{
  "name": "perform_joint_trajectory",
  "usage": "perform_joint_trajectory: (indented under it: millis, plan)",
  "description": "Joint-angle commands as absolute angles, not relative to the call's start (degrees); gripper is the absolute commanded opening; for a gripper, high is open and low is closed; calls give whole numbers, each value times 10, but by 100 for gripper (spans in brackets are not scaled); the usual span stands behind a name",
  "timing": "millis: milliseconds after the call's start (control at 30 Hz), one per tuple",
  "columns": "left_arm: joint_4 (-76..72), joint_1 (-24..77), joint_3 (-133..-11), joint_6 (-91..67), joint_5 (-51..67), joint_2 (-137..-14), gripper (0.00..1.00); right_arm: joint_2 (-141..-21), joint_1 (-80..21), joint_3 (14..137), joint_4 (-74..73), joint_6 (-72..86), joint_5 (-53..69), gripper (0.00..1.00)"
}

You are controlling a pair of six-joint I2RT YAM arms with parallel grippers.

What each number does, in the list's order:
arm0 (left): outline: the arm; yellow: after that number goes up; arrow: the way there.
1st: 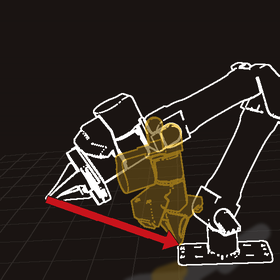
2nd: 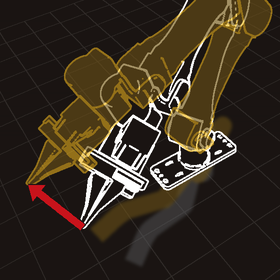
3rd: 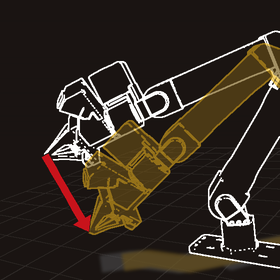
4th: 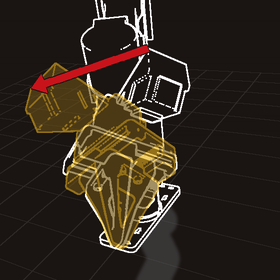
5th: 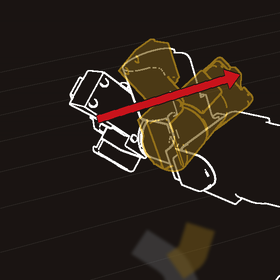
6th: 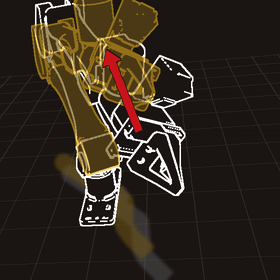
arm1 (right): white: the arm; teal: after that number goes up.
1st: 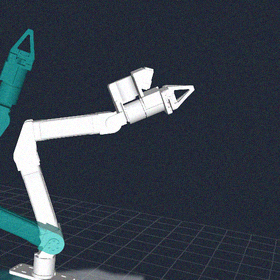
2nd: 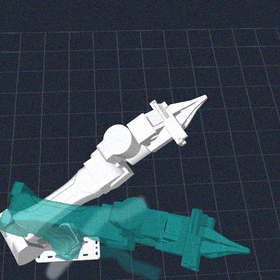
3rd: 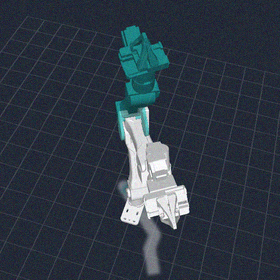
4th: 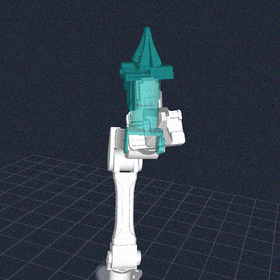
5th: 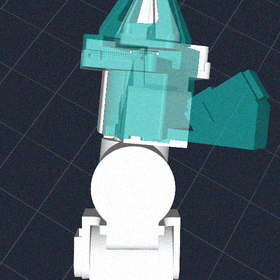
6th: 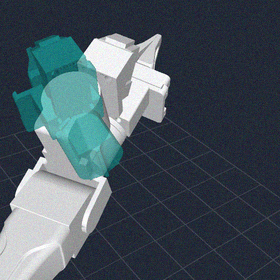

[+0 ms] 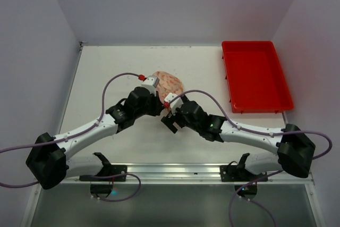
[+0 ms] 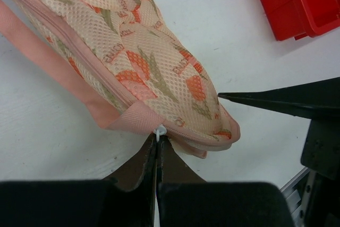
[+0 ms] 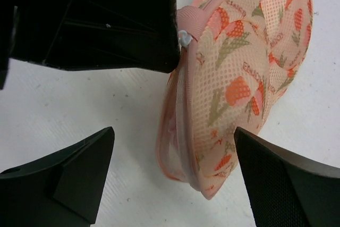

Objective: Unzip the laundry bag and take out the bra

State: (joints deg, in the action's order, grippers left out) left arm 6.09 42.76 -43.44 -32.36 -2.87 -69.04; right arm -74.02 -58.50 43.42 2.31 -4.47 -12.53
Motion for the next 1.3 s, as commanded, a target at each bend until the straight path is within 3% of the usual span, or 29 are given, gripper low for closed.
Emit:
perform_joint_trajectory:
  millis: [0,100,167,200,300,700,1000,1033,1067,1100,1133,1233,1267]
  plan:
    - [59,425,-460,-311,-7,-684,0,-778,-598,465,100,-78,-185,95]
    - [55,425,-458,-311,-3,-680,0,-794,-599,458,137,-84,-221,83]
    - [55,425,-455,-311,12,-679,0,-809,-599,455,168,-97,-237,68]
    - [55,425,-454,-311,12,-675,0,-812,-599,454,181,-99,-254,43]
    - [61,424,-447,-311,4,-668,0,-812,-599,444,188,-109,-265,0]
    - [82,284,-426,-294,-18,-662,0,-602,-599,360,69,-69,-178,0]
    - [56,196,-450,-272,-15,-716,0,-559,-599,345,22,-39,-148,0]
    - [50,195,-447,-267,-3,-714,0,-566,-599,352,18,-35,-145,4]
    - [39,195,-440,-265,11,-710,0,-571,-599,357,11,-29,-144,16]
    - [34,196,-433,-265,25,-697,0,-575,-599,363,2,-27,-135,48]
    - [27,198,-428,-268,40,-688,0,-580,-599,379,-14,-26,-128,64]
    - [11,212,-392,-276,70,-652,0,-601,-599,424,-51,-16,-98,93]
    - [-13,218,-372,-281,76,-645,0,-614,-599,438,-60,-14,-89,97]
